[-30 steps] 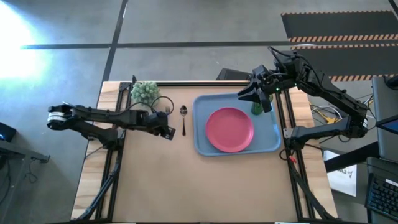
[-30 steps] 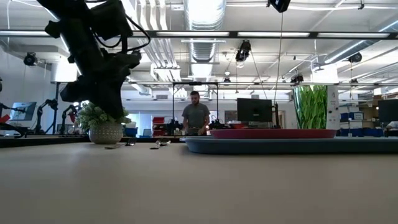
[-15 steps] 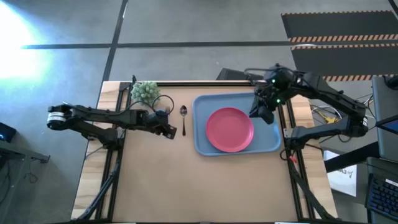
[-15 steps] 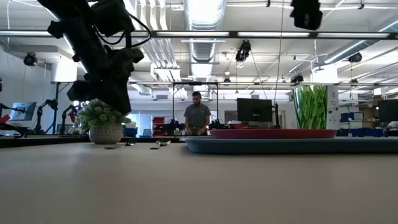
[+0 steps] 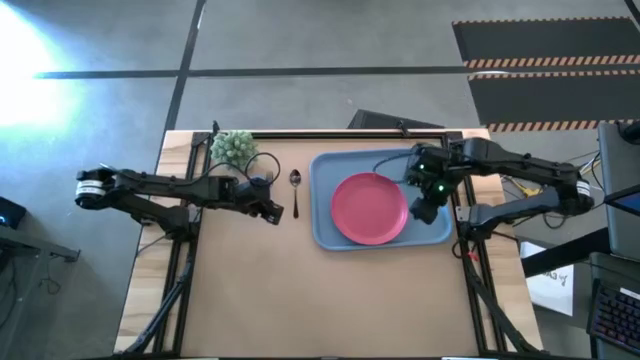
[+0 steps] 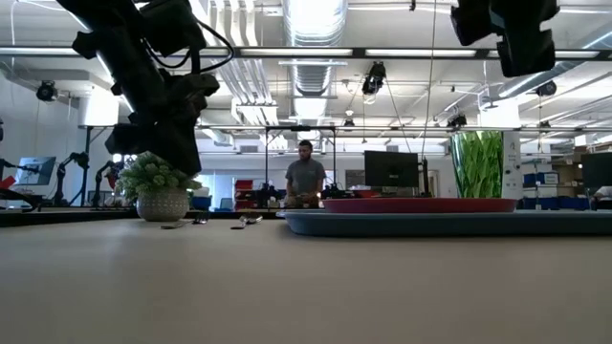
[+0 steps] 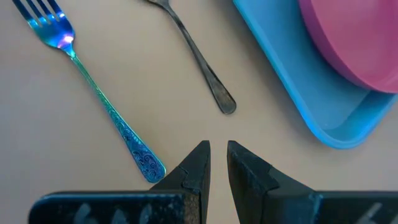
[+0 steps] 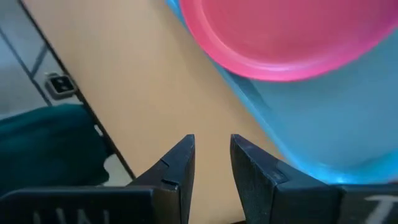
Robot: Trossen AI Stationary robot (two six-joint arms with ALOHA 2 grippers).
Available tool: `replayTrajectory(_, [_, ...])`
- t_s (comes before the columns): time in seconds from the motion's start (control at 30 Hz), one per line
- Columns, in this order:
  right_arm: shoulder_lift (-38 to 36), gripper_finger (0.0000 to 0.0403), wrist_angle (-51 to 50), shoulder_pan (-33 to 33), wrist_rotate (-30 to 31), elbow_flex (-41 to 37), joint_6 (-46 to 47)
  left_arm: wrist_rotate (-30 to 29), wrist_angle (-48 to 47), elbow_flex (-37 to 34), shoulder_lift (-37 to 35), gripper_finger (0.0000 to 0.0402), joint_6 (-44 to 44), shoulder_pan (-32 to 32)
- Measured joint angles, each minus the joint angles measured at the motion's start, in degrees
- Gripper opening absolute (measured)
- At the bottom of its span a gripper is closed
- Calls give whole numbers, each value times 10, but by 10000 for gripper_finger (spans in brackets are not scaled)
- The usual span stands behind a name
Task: Pick and place plate/cup/fork/spoon on tray
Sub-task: Put the pink plate on the blue tray
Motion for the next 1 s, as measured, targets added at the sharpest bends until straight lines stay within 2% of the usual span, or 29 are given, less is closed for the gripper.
replayTrajectory(0.13, [0, 91, 35, 29, 35, -30, 40, 0, 0, -1, 0, 36, 1, 0])
replayTrajectory(0.33, [7, 91, 213, 70, 53, -92, 75, 0, 0, 0, 0, 36, 13, 0])
replayTrajectory(0.43, [19, 90, 267, 90, 83, -115, 70, 0, 1, 0, 0, 36, 13, 0])
replayTrajectory(0.53, [39, 78, 264, 107, 119, -120, 64, 0, 0, -1, 0, 36, 13, 0])
replayTrajectory(0.73, [81, 16, 251, 137, 175, -115, 15, 0, 0, -1, 0, 36, 15, 0])
replayTrajectory(1.0, [150, 9, 200, 162, 212, -106, 1, 0, 0, -1, 0, 36, 16, 0])
